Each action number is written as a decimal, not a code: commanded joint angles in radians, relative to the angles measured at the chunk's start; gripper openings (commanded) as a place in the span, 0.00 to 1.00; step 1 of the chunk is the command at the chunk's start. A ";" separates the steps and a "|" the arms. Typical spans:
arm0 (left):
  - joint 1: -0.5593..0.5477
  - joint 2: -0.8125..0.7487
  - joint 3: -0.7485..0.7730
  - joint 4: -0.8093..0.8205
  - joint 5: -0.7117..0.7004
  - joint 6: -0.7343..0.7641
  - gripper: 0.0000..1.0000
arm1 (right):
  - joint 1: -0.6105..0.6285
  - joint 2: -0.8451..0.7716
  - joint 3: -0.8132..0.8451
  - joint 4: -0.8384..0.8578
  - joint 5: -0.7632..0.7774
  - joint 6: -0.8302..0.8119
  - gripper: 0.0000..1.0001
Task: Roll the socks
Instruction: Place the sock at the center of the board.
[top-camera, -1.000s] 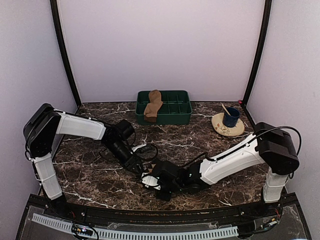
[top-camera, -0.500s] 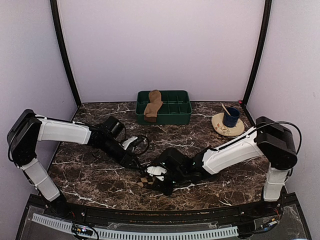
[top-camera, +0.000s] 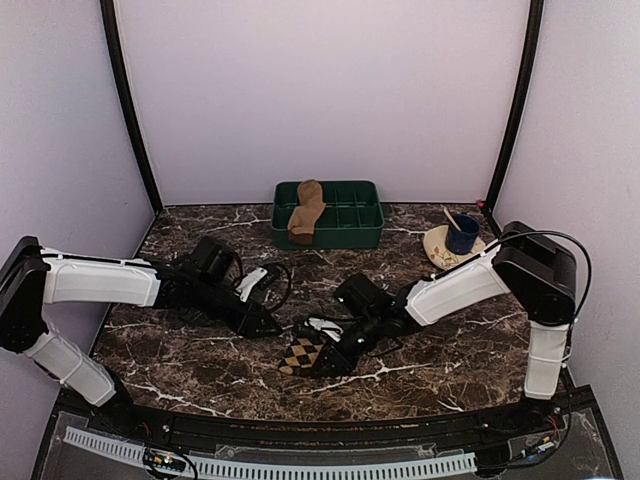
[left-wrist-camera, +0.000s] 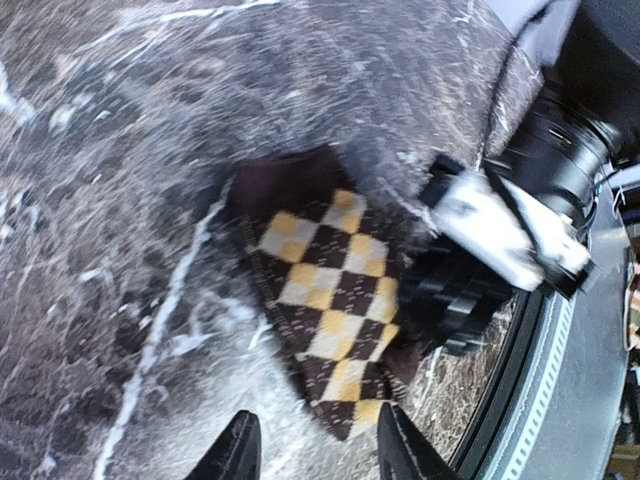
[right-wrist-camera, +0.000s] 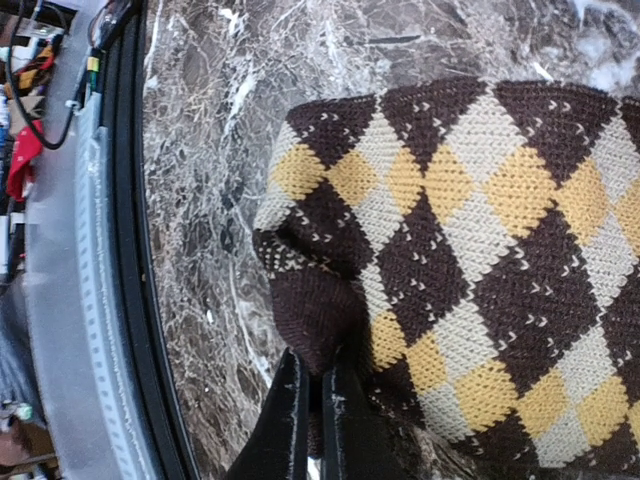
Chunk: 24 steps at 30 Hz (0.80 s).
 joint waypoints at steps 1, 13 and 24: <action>-0.059 -0.041 -0.017 0.065 -0.056 0.030 0.41 | -0.035 0.077 -0.008 -0.132 -0.141 0.047 0.00; -0.218 -0.034 -0.026 0.097 -0.158 0.132 0.39 | -0.086 0.109 0.009 -0.144 -0.301 0.104 0.00; -0.383 -0.042 -0.049 0.113 -0.315 0.180 0.34 | -0.109 0.126 0.056 -0.205 -0.327 0.090 0.00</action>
